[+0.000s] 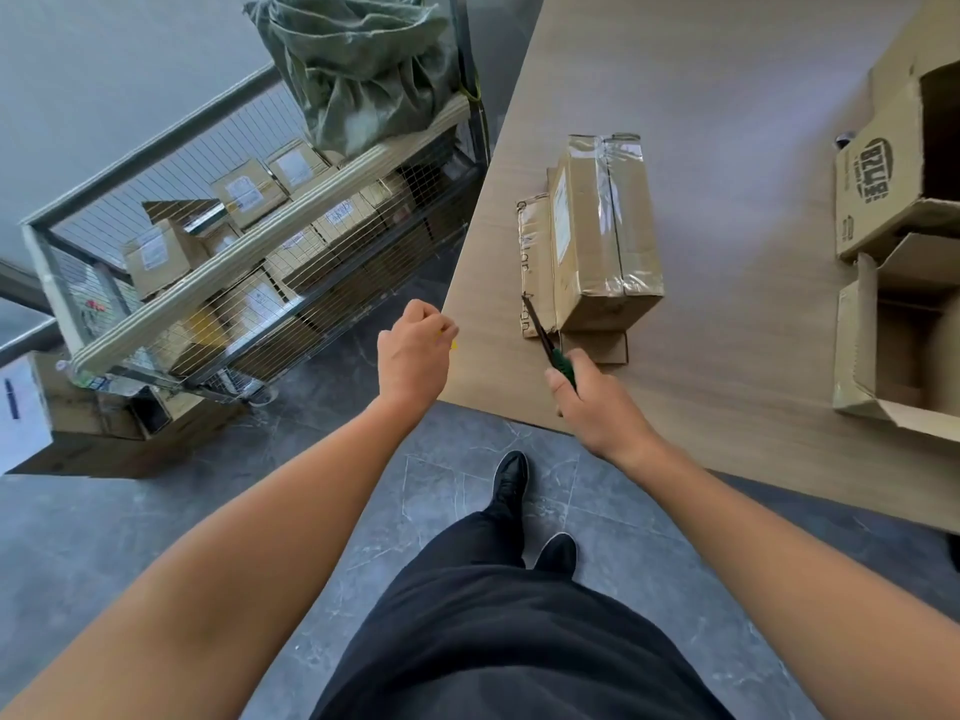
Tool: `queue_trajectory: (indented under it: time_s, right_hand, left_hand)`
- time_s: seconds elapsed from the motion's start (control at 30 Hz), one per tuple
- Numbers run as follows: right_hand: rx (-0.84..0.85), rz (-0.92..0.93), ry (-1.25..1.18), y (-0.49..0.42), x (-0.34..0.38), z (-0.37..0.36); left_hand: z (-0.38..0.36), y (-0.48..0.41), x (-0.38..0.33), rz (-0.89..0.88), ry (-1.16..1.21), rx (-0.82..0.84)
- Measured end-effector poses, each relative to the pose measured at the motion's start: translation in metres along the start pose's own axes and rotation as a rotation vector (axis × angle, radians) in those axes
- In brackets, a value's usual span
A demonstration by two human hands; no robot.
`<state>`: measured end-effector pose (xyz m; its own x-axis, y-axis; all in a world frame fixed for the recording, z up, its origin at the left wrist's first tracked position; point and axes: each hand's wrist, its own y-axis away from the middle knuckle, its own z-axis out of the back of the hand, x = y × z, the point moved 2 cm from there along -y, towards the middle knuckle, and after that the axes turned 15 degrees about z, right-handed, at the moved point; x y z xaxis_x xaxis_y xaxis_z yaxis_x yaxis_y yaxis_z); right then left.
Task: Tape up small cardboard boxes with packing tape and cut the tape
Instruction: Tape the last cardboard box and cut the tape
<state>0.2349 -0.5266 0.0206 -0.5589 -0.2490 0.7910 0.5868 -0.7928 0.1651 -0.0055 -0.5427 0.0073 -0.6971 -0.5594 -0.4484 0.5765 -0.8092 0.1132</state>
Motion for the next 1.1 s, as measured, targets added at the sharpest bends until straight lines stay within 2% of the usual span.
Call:
queue_trajectory:
  time_s: [0.13, 0.27, 0.33, 0.4, 0.47, 0.57, 0.63, 0.8, 0.93, 1.1]
  right_hand:
    - [-0.04, -0.075, -0.145, -0.008, -0.007, -0.025]
    - [-0.03, -0.132, -0.062, -0.029, -0.023, -0.05]
    - [-0.025, -0.141, 0.062, -0.041, -0.032, -0.061]
    - [-0.043, -0.167, 0.129, -0.051, -0.039, -0.073]
    - [-0.073, -0.187, 0.181, -0.058, -0.047, -0.085]
    - [-0.11, -0.161, 0.319, -0.065, -0.058, -0.101]
    - [-0.134, -0.117, 0.436, -0.068, -0.062, -0.11]
    - [-0.16, -0.196, 0.565, -0.068, -0.055, -0.117]
    - [-0.15, -0.217, 0.561, -0.057, -0.042, -0.099]
    - [-0.208, -0.145, 0.575, -0.025, -0.032, -0.065]
  left_hand:
    - [-0.012, 0.002, 0.01, -0.005, -0.049, -0.02]
    - [-0.039, -0.003, 0.017, 0.024, -0.065, 0.02]
    - [-0.056, -0.006, 0.013, 0.032, 0.021, 0.093]
    - [-0.072, -0.004, 0.013, 0.027, 0.097, 0.236]
    - [-0.082, 0.001, 0.02, -0.027, 0.092, 0.253]
    - [-0.087, 0.0, 0.033, -0.25, 0.125, 0.167]
    - [-0.091, -0.005, 0.037, -0.334, 0.134, 0.191]
    - [-0.09, -0.014, 0.035, -0.155, 0.207, 0.397]
    - [-0.077, -0.023, 0.034, -0.165, 0.287, 0.554]
    - [-0.071, -0.032, 0.045, -0.182, 0.246, 0.665]
